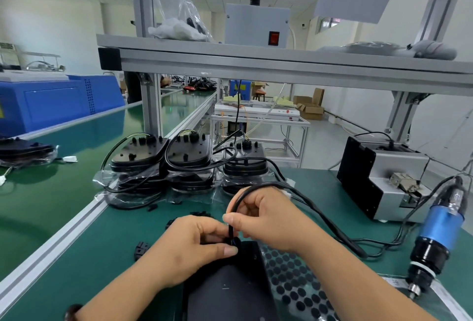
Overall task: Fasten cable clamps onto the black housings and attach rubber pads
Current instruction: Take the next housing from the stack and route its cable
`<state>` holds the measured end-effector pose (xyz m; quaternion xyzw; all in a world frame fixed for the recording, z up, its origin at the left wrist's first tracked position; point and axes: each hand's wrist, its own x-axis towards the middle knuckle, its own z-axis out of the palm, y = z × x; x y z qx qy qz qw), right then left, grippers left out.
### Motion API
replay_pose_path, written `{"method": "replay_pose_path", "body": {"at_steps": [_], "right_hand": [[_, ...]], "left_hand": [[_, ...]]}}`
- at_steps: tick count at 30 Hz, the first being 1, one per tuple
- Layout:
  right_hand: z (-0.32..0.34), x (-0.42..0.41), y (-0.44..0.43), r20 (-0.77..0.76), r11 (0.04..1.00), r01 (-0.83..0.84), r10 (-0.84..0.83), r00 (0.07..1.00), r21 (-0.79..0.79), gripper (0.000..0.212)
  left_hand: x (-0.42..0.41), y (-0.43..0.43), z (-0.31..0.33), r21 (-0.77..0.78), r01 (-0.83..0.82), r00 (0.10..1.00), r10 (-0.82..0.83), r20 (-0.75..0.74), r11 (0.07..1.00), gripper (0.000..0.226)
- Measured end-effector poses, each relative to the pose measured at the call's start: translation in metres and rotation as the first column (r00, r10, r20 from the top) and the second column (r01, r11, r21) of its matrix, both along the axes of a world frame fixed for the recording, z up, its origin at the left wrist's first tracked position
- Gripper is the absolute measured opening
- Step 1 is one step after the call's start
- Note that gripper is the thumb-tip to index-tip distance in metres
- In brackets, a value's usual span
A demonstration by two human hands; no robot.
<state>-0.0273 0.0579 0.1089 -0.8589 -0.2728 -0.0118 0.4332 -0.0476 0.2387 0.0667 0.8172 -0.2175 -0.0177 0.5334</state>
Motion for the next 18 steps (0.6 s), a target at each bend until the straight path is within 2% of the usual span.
{"method": "replay_pose_path", "body": {"at_steps": [5, 10, 12, 14, 17, 18], "right_hand": [[-0.005, -0.002, 0.002, 0.111, 0.989, 0.044, -0.028, 0.993, -0.139, 0.014], [-0.003, 0.000, -0.004, 0.113, 0.991, 0.032, -0.017, 0.993, -0.132, 0.009], [-0.004, 0.002, -0.005, 0.031, 0.999, 0.019, -0.018, 0.999, -0.040, 0.010], [-0.004, 0.003, -0.004, -0.071, 0.998, 0.014, -0.010, 0.997, 0.056, 0.011], [0.001, 0.006, -0.007, -0.212, 0.992, 0.006, 0.021, 0.977, 0.129, 0.013], [0.005, 0.007, -0.010, -0.283, 0.984, 0.027, 0.025, 0.959, 0.176, 0.028]], "left_hand": [[-0.001, -0.001, 0.001, 0.035, -0.037, 0.998, 0.035, 0.059, 0.999, 0.035], [0.001, 0.001, -0.001, 0.068, -0.042, 0.997, 0.038, 0.062, 0.997, 0.016], [0.002, 0.003, 0.001, 0.079, 0.018, 0.999, -0.022, 0.043, 0.997, 0.017], [0.002, 0.001, 0.005, 0.018, 0.077, 0.997, -0.077, 0.022, 0.997, 0.016], [0.008, -0.006, 0.006, -0.088, -0.068, 0.997, 0.070, 0.024, 0.994, 0.016], [0.009, -0.007, 0.005, -0.090, -0.106, 0.993, 0.110, 0.032, 0.990, 0.016]]}}
